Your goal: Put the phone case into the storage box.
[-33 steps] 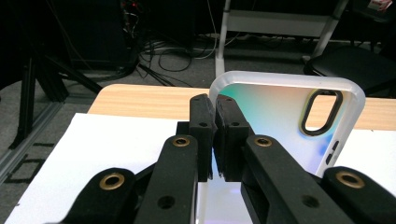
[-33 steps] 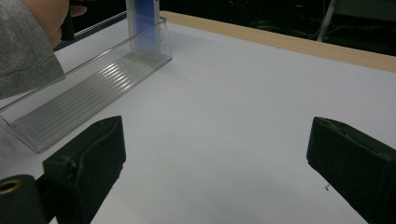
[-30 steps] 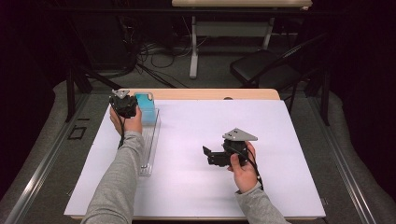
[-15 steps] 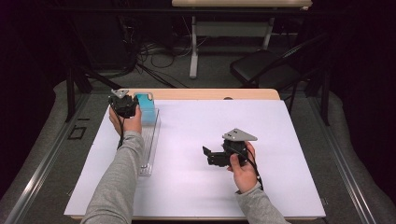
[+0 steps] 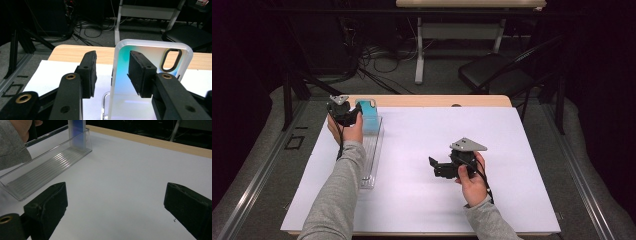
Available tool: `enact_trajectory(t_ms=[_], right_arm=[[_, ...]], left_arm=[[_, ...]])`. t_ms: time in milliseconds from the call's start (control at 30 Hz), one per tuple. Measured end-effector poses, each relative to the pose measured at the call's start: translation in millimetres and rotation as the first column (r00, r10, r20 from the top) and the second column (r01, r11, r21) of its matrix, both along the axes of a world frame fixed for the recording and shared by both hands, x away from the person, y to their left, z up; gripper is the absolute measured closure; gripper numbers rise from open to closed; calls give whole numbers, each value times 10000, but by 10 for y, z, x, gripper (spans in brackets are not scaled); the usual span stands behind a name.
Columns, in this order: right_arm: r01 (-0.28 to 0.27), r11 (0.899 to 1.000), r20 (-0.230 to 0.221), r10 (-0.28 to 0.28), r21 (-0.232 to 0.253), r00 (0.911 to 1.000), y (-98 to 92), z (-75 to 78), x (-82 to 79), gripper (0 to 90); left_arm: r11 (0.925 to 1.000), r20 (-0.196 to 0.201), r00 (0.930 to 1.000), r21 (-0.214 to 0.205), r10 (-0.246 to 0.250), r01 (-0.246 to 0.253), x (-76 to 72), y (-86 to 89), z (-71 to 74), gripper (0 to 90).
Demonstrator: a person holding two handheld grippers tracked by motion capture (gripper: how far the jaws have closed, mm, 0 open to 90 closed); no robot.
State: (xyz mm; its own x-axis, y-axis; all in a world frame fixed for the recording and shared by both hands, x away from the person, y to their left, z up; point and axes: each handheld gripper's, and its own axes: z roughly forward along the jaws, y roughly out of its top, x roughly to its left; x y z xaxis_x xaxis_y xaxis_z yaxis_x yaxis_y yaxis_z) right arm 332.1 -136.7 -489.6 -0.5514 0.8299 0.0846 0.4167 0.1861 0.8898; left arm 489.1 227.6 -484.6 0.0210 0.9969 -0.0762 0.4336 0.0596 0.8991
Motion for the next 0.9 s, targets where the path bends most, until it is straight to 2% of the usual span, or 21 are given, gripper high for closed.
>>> enact_trajectory(t_ms=[433,700,900], right_arm=[[-41,10000,-82,40,-42,10000,15,-11,0,48],[-34,10000,-35,34,-37,10000,24,-15,4,49],[-76,9999,-24,76,-75,10000,33,-18,1,49]], left_arm=[[10000,-136,9999,6,-40,40,-17,9,16,502],[9998,-110,9998,70,-169,169,-73,13,86,461],[9999,-309,9995,15,-119,120,-100,18,101,427]])
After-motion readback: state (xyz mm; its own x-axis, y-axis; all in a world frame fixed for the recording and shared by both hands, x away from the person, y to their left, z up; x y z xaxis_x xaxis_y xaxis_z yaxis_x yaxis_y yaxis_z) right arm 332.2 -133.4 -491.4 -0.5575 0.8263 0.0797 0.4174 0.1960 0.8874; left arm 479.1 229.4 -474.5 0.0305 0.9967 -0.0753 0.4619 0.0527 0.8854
